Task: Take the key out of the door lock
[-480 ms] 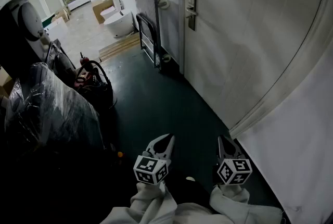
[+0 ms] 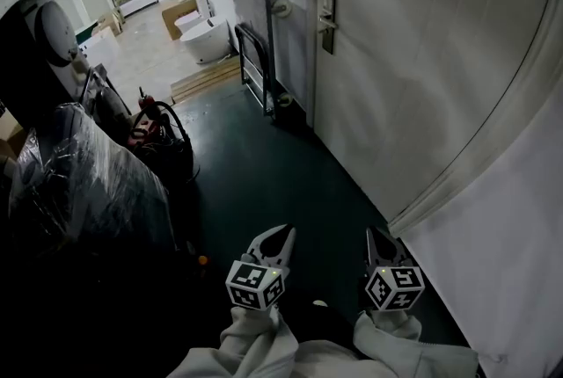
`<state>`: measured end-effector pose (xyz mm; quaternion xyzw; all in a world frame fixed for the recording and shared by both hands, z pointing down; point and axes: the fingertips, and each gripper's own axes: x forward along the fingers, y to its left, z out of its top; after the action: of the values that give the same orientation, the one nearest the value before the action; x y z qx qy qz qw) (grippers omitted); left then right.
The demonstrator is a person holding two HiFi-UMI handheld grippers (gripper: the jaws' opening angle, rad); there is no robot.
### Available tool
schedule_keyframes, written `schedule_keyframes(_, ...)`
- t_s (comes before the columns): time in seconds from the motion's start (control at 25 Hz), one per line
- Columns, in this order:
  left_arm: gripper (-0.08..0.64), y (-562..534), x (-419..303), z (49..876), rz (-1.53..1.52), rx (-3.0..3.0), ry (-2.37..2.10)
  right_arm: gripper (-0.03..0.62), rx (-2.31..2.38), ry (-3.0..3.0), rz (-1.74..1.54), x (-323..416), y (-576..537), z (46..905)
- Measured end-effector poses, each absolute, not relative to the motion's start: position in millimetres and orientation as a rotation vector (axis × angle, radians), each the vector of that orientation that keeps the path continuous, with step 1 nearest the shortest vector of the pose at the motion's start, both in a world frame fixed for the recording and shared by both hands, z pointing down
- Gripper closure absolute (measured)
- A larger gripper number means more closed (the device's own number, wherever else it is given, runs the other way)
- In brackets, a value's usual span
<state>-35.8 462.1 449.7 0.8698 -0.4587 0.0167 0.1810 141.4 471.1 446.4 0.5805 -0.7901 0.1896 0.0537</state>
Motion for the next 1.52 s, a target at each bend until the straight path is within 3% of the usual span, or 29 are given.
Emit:
schedule_keyframes(0.84,0.540,472.1,-11.3,466.1,0.051,2.403,-1.382,0.540,1.691,-2.446,0.595,170.5,472.6,465.3)
schedule_keyframes(1.52,0.540,372.3,-10.6,464.6,0.025,2.399,-1.380,0.541,1.697,-2.423,0.610,173.3,382.2,470.6)
